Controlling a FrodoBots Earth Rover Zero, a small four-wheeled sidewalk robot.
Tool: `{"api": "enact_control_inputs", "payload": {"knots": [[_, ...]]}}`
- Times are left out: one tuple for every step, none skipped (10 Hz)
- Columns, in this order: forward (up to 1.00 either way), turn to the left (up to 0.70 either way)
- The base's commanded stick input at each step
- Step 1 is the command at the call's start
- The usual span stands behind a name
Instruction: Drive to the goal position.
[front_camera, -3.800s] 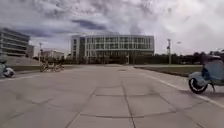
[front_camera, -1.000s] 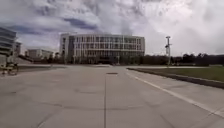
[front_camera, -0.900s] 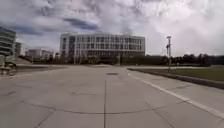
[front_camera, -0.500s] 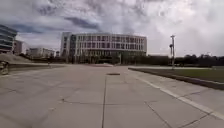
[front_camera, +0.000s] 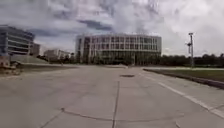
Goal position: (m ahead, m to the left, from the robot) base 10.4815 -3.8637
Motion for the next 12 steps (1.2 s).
{"api": "enact_control_inputs", "payload": {"knots": [[1.00,-0.40],[1.00,-0.40],[1.00,-0.40],[1.00,-0.40],[1.00,-0.40],[1.00,-0.40],[1.00,-0.40],[1.00,-0.40],[1.00,-0.40],[1.00,-0.40],[1.00,-0.40],[1.00,-0.30]]}}
